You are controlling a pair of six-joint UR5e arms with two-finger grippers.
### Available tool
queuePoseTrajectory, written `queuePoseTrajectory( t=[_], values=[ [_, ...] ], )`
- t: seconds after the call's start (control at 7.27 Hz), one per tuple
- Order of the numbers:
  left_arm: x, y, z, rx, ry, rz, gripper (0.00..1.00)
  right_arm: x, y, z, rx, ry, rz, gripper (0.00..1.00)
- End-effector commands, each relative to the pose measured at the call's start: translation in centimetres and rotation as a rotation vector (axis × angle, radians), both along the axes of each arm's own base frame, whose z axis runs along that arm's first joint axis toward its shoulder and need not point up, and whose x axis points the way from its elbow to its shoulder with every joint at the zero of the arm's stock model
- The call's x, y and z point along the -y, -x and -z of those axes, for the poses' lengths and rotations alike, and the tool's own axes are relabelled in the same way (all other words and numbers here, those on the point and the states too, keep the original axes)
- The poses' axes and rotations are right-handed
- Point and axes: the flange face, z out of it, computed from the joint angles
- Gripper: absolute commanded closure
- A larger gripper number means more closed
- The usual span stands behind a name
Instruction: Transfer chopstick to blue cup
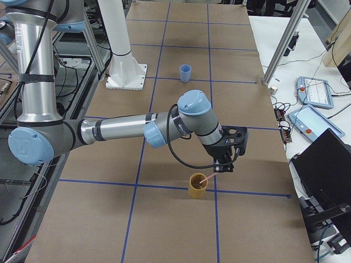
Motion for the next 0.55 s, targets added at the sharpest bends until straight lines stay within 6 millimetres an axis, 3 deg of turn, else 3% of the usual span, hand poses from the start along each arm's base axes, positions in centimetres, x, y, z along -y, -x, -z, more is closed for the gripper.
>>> queuePoseTrajectory(
  t=[0.0,0.28,0.41],
  values=[
    [-0.1,0.0,-0.1,0.000,0.003,0.002,0.01,0.8,0.8,1.9,0.042,0.005,0.038,1.00],
    [-3.0,0.4,-4.1,-0.013,0.195,0.148,0.01,2.8,7.1,4.3,0.165,0.026,0.123,1.00],
    [-3.4,0.6,-4.4,-0.017,0.284,0.250,0.01,4.1,10.2,7.1,0.237,0.049,0.116,1.00]
  ],
)
